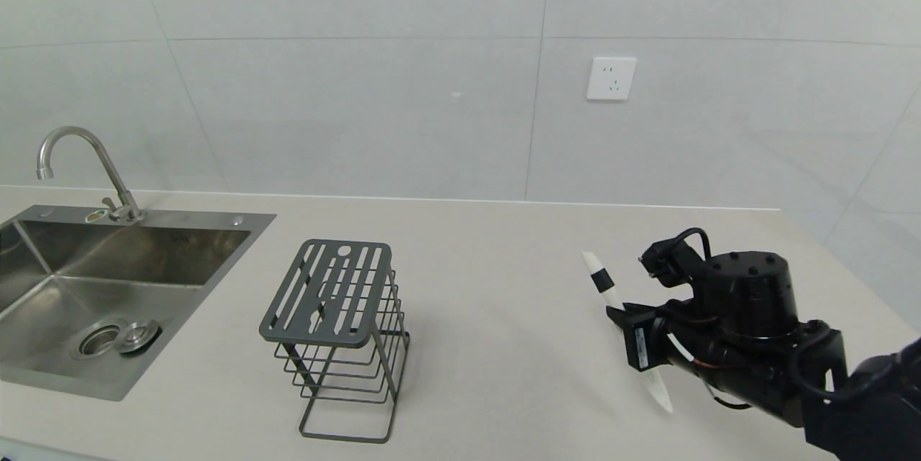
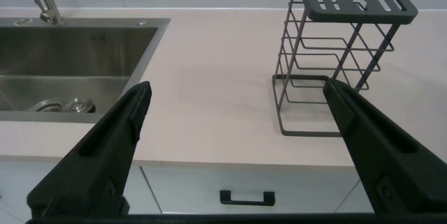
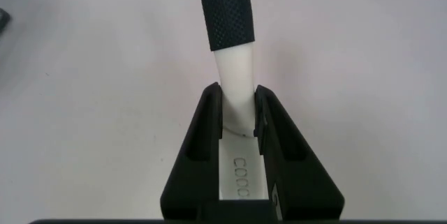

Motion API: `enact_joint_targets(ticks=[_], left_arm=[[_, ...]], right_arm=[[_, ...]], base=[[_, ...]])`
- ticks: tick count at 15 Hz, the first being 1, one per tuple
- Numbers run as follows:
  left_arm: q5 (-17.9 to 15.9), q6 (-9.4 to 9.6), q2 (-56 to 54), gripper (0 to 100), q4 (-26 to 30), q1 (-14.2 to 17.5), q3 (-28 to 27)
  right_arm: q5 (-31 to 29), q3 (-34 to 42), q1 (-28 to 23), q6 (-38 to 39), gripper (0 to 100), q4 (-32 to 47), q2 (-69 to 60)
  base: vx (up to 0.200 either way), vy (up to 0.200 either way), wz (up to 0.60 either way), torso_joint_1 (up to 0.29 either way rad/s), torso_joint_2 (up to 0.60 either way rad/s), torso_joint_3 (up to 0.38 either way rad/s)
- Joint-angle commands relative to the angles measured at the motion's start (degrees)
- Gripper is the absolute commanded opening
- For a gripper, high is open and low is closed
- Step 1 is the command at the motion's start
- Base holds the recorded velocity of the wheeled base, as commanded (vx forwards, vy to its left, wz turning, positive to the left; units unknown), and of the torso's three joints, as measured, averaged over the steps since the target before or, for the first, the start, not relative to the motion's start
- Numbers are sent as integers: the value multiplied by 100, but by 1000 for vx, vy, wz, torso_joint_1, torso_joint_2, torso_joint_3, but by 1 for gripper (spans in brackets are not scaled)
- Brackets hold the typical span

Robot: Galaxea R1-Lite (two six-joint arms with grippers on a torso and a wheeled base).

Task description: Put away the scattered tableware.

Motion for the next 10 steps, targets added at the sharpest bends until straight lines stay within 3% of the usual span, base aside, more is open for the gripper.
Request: enact_joint_targets(ticks=[1, 9, 10], left_arm=[[-2, 0, 7, 100, -1, 1, 0], [-19, -9, 7, 100, -1, 1, 0], [-28, 9, 7, 100, -10, 1, 0]], right_arm=[[124, 52, -9, -181, 0, -17, -646], [1258, 272, 44, -831, 0, -131, -2061], [1724, 395, 53, -1042, 0, -448, -2149]], base=[[0, 0, 0, 0, 0, 0], [0, 0, 0, 0, 0, 0], [0, 0, 0, 0, 0, 0]])
